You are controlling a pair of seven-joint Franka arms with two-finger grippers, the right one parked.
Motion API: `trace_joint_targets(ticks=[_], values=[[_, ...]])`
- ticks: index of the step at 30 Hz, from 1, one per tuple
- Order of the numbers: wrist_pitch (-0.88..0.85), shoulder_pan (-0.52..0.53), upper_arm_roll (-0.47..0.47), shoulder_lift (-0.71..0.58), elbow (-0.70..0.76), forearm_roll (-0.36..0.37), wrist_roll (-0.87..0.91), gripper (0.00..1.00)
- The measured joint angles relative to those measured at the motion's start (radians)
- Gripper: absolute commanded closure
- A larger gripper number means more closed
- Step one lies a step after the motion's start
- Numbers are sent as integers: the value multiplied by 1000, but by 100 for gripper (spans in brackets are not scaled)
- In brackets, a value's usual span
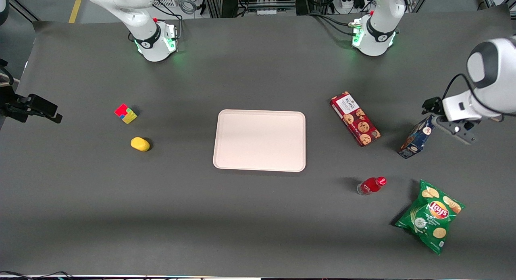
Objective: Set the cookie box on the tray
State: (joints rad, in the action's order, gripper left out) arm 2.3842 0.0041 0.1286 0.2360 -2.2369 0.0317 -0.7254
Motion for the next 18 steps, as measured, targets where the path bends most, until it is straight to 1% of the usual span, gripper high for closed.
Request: trace_joint_targets(ticks=[1, 2, 3, 5, 8, 14, 18], values=[[18, 0, 0, 4, -8, 0, 0, 67], [34, 1, 0, 8, -16, 0, 0, 80], [45, 1, 1, 11, -23, 0, 0, 88], [53, 2, 1, 13, -31, 0, 0, 98], [53, 3, 3, 13, -34, 0, 0, 100], [38, 3, 4, 6, -27, -2, 0, 100], [-33, 3, 4, -9, 8, -4, 1, 100]])
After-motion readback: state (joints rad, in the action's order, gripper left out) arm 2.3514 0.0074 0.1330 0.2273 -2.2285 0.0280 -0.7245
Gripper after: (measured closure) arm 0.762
